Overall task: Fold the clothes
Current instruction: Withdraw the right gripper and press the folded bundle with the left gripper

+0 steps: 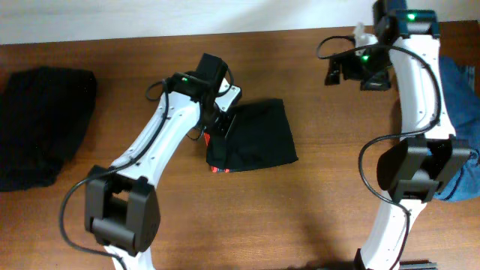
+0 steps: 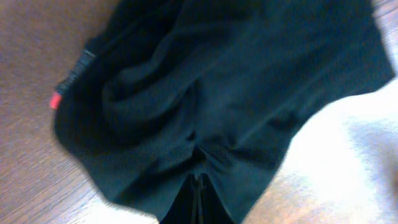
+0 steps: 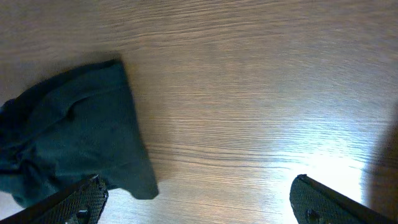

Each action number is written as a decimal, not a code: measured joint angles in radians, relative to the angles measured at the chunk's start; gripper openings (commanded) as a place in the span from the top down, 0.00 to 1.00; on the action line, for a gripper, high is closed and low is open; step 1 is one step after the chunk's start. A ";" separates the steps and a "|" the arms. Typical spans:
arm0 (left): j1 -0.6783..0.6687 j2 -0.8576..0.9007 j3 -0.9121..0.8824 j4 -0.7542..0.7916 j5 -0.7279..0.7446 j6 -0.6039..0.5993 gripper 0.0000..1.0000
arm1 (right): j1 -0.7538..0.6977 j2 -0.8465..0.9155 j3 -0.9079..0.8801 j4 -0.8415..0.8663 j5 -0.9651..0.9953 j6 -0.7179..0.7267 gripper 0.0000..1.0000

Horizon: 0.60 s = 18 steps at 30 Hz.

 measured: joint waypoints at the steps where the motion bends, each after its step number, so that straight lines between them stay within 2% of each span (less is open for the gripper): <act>1: -0.001 0.013 0.000 0.004 -0.008 0.000 1.00 | -0.011 0.000 0.000 0.000 0.003 0.000 0.01; 10: -0.001 0.055 0.000 0.119 -0.163 0.001 0.96 | -0.071 0.000 0.000 -0.008 0.010 0.002 0.01; 18: -0.001 0.130 0.000 0.162 -0.204 -0.005 0.94 | -0.071 0.000 0.000 -0.010 0.010 0.001 0.01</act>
